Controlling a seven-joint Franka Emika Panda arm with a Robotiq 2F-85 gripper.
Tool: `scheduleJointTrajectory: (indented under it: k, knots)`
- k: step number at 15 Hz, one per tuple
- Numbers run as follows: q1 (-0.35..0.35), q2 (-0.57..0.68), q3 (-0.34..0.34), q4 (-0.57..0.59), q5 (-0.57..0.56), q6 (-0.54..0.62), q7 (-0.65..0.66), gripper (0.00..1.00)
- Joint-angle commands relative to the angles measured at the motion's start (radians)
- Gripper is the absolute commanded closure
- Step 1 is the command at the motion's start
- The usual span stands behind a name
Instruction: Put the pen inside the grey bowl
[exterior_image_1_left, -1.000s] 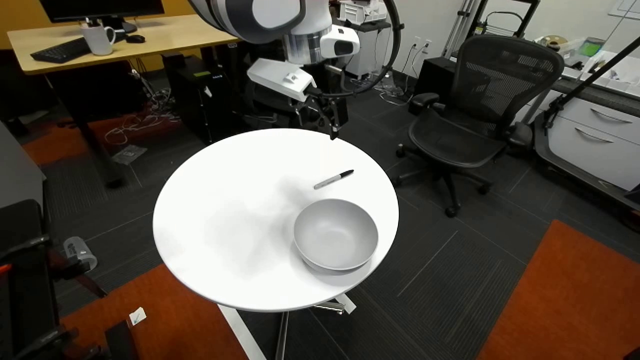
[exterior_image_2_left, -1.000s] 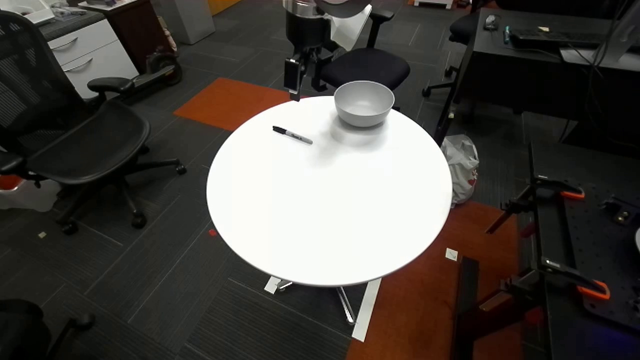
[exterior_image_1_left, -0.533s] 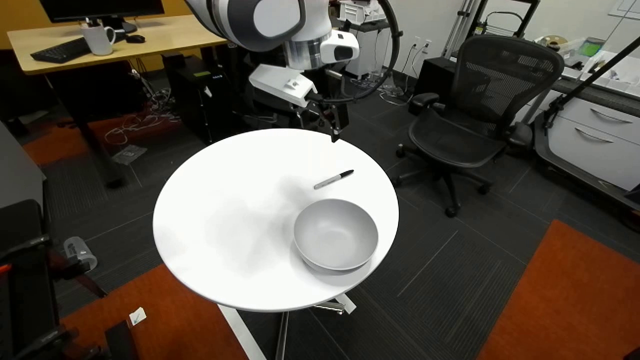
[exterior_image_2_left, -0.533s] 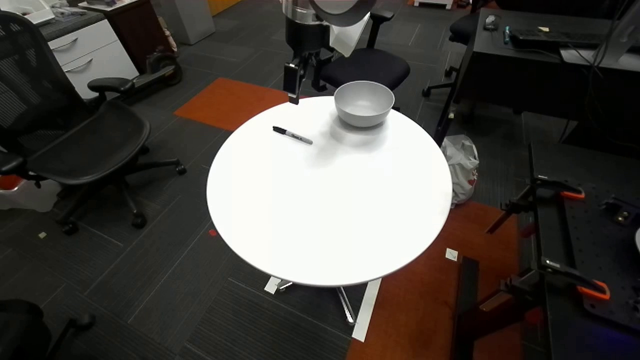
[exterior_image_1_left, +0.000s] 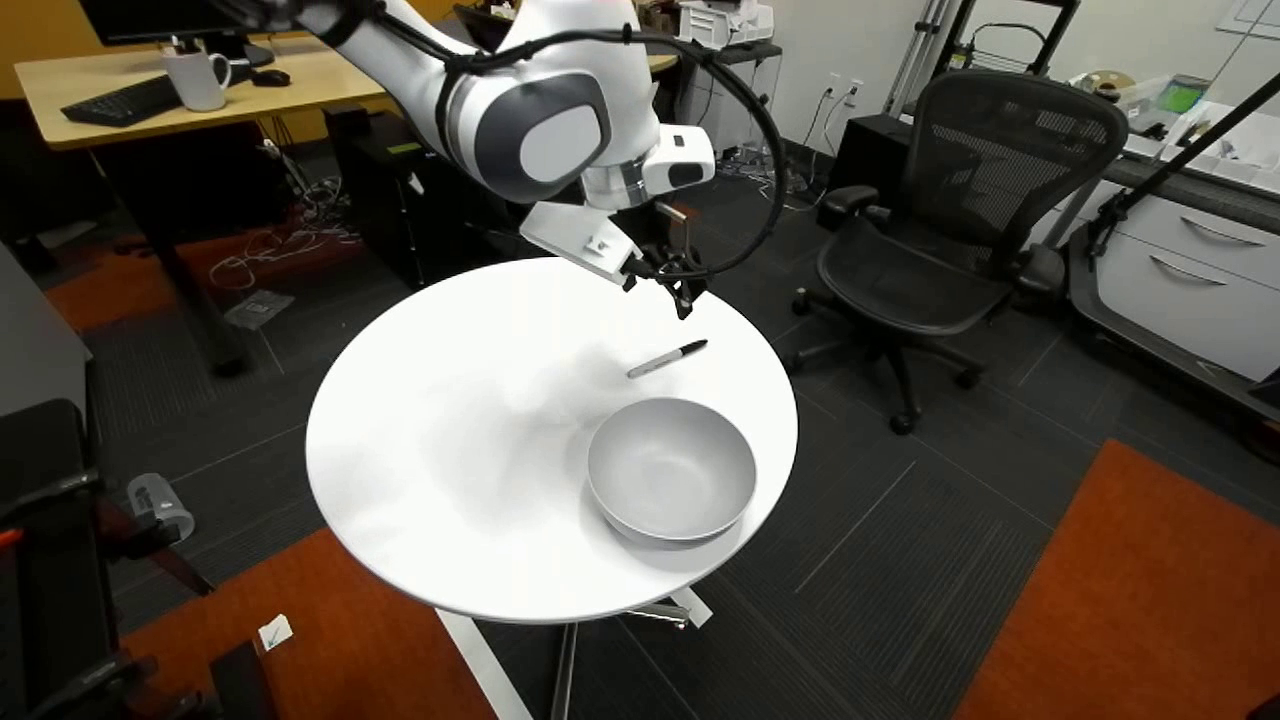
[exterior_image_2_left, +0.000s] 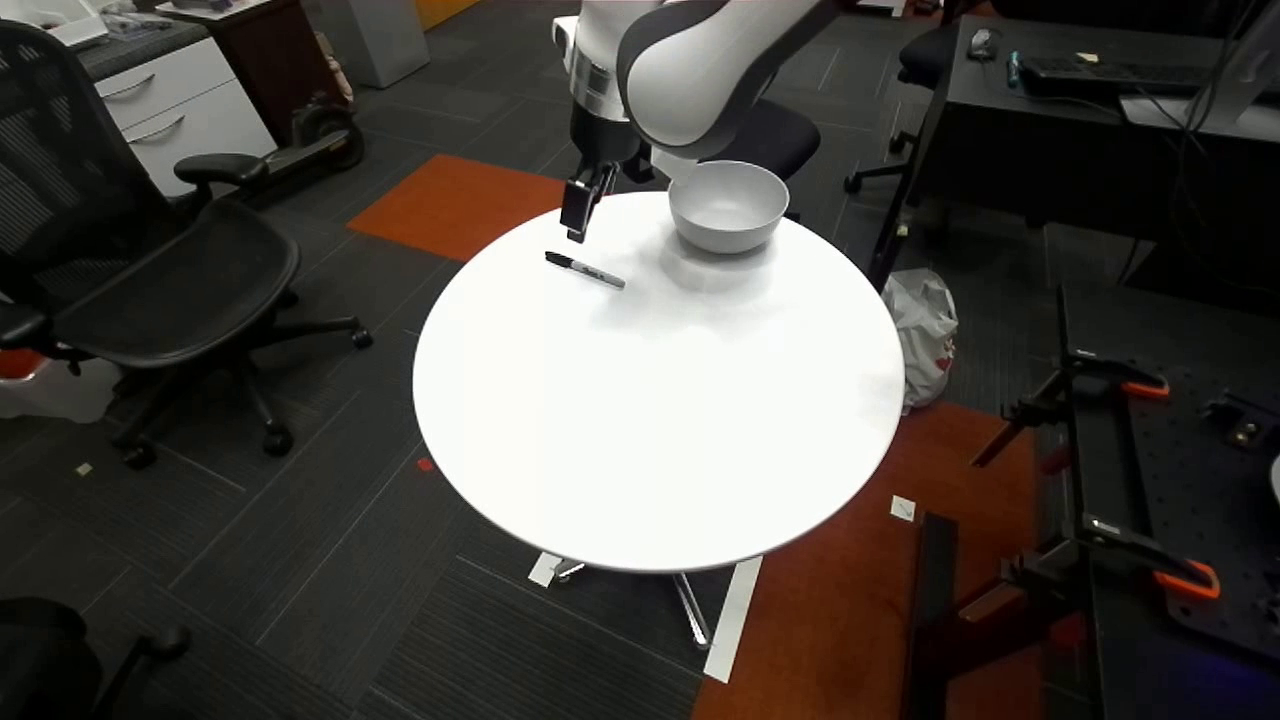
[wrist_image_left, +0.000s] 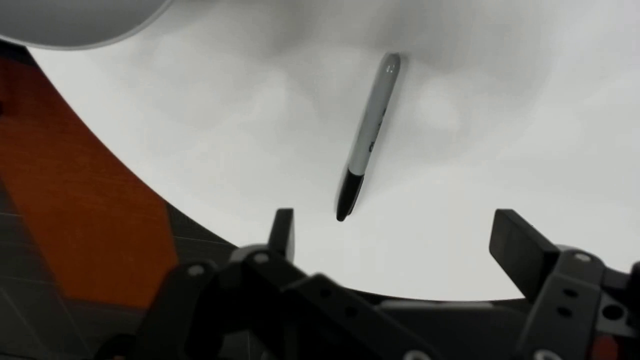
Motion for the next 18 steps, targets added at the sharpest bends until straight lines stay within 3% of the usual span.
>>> scheduleJointTrajectory:
  k: [1,18]
  knots:
    - [-0.003,0.047,0.003,0.036,-0.009,0.025,0.032,0.0]
    - [-0.055,0.235,0.042,0.21,0.029,0.012,0.032,0.0]
